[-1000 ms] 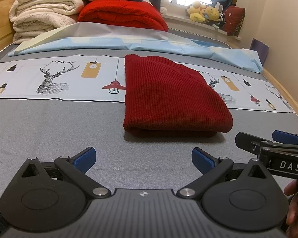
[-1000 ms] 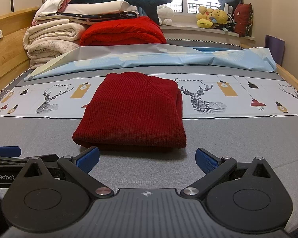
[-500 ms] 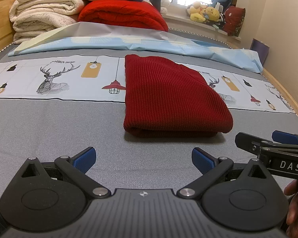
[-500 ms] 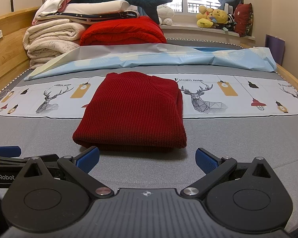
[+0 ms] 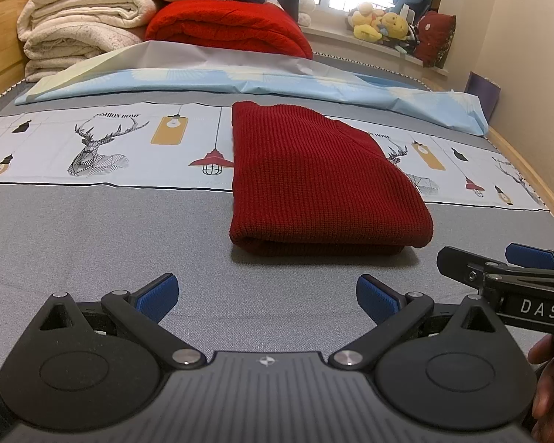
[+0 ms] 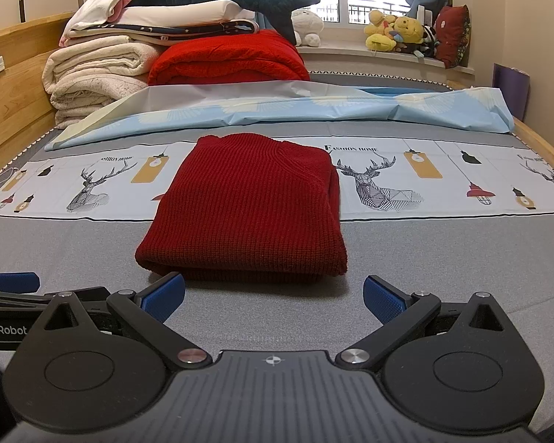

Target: Fold small clothes

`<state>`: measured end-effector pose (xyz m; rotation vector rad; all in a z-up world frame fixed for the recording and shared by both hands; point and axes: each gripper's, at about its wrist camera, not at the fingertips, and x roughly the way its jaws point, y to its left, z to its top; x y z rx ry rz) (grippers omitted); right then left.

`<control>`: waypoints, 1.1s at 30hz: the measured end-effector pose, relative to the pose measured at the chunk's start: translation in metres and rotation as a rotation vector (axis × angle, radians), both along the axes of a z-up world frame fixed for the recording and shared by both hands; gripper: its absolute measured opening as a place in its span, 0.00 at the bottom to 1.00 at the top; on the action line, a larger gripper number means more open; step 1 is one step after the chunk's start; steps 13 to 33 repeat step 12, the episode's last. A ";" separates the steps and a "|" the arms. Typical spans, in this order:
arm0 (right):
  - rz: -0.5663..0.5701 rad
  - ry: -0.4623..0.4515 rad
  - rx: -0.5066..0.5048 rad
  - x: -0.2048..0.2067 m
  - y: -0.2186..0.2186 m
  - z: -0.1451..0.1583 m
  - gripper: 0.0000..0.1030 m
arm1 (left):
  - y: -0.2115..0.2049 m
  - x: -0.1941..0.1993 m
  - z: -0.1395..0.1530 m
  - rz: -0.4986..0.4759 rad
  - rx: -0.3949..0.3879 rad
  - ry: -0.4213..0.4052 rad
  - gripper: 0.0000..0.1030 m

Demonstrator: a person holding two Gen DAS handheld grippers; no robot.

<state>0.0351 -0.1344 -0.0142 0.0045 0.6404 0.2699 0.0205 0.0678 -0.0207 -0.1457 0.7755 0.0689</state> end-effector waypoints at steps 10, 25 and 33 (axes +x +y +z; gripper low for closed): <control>0.000 0.001 0.002 0.000 0.000 0.000 0.99 | -0.001 0.000 0.000 0.000 0.000 -0.001 0.99; 0.000 0.000 0.001 0.000 0.000 0.000 0.99 | -0.001 0.000 0.000 0.001 -0.001 0.000 0.99; 0.000 0.000 0.001 0.000 0.000 0.000 0.99 | -0.001 0.000 0.000 0.001 -0.001 0.000 0.99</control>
